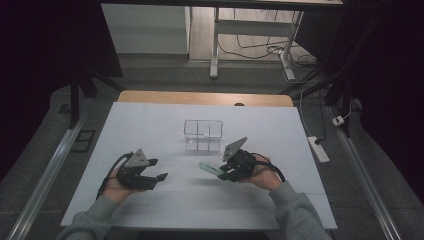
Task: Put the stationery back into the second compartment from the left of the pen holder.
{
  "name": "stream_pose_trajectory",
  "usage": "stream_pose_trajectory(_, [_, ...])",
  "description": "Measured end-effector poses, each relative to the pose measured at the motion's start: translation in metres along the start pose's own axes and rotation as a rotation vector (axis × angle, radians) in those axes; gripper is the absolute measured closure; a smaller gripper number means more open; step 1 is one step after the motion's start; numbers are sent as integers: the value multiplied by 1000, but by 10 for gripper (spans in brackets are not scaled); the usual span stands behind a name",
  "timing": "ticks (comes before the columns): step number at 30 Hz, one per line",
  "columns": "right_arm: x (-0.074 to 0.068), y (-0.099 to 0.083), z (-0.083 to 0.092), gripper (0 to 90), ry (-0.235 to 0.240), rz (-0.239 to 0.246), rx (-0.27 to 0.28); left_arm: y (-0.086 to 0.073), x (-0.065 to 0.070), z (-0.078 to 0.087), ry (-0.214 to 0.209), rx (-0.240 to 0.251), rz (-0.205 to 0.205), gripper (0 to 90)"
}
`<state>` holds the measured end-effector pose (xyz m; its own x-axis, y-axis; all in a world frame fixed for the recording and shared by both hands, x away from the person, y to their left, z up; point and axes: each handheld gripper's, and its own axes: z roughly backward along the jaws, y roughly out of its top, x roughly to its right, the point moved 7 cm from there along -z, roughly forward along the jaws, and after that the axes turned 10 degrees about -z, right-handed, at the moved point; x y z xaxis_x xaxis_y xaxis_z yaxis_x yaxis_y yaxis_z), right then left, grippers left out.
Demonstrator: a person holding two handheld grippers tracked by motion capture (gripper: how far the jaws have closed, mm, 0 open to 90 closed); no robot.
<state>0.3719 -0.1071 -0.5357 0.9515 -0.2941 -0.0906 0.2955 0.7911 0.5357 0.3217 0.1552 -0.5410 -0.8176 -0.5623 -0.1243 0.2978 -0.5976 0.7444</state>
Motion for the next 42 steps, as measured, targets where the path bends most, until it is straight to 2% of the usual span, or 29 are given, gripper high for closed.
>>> stream_pose_trajectory(7, [-4,3,-6,663,5,-4,-25,13,5,-1,-8,13,-29,347])
stream_pose_trajectory(9, [-5,5,-9,663,7,12,-30,18,8,-1,-16,19,-43,346])
stream_pose_trajectory(11, [-5,6,-11,664,8,21,-37,23,11,-3,-24,18,-59,343])
stream_pose_trajectory(12, [-7,7,-12,663,10,10,-44,26,12,-4,-26,17,-68,342])
stream_pose_trajectory(17, [-8,12,-17,664,12,34,-62,39,18,-9,-30,8,-104,334])
stream_pose_trajectory(21, [-11,14,-21,664,16,19,-75,50,24,-14,-51,-1,-133,322])
stream_pose_trajectory(22, [-10,15,-22,663,16,39,-71,52,25,-16,-57,-7,-141,321])
stream_pose_trajectory(23, [-13,14,-22,664,24,13,-81,53,27,-18,-65,-15,-149,320])
stream_pose_trajectory(25, [-12,16,-25,663,27,34,-71,57,29,-23,-80,-30,-165,314])
stream_pose_trajectory(26, [-14,16,-25,664,31,24,-84,58,30,-26,-91,-47,-183,310])
stream_pose_trajectory(28, [-15,17,-27,663,32,38,-84,61,32,-31,-111,-69,-203,304])
stream_pose_trajectory(32, [-18,18,-28,664,41,34,-104,69,37,-44,-148,-115,-267,306])
stream_pose_trajectory(34, [-19,19,-29,664,48,46,-100,71,39,-50,-155,-135,-293,309])
stream_pose_trajectory(37, [-20,20,-30,663,56,58,-105,74,43,-59,-183,-167,-341,327])
stream_pose_trajectory(42, [-23,20,-32,663,69,91,-120,71,49,-68,-239,-208,-395,373])
